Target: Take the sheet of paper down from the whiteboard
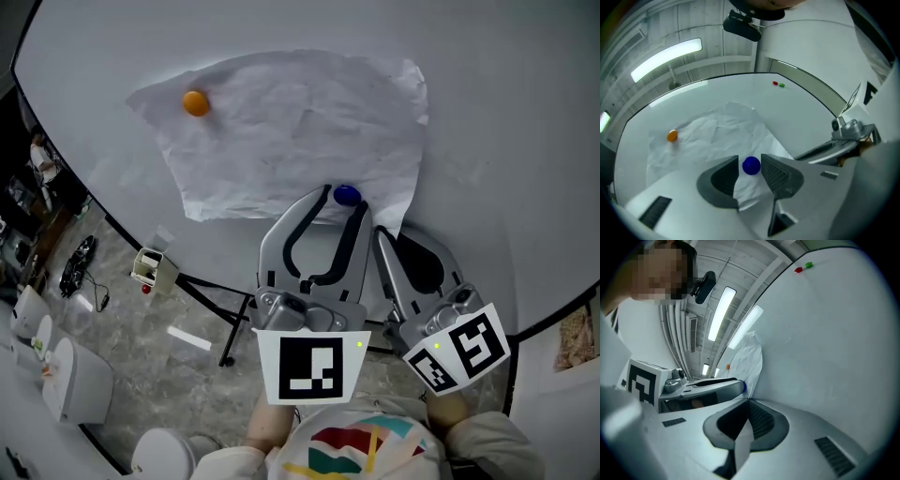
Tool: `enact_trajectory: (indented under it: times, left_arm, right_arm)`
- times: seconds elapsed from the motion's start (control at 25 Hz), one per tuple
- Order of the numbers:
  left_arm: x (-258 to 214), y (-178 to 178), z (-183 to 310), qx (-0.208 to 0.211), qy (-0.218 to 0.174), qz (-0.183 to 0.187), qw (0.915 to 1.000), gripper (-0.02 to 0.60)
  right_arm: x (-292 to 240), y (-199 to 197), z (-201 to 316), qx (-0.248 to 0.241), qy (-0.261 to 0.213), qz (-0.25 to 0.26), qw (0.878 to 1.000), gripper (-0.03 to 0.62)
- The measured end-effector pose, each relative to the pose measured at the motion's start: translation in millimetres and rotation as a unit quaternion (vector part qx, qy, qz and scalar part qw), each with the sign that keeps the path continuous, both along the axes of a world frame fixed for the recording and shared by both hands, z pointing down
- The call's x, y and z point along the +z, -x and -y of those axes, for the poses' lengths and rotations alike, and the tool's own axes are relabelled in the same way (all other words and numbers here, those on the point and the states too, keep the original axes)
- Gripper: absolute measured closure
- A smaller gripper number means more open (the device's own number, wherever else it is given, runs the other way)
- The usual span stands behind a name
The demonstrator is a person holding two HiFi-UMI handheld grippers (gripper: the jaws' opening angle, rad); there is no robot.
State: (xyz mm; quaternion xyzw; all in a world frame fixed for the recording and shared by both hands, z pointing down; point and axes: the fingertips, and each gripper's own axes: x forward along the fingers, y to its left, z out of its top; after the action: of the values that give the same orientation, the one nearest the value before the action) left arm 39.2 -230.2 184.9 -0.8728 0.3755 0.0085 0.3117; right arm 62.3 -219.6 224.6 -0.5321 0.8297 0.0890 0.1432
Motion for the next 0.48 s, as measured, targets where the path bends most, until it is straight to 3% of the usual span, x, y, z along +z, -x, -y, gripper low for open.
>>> enact_trajectory:
  times: [0.48]
  left_arm:
    - [1.1,0.6,6.4,0.015,0.028,-0.026,0.9991,0.414]
  right_arm:
    - [0.7,-2.8,-0.8,-0.003,0.001,0.003,1.0,0.579]
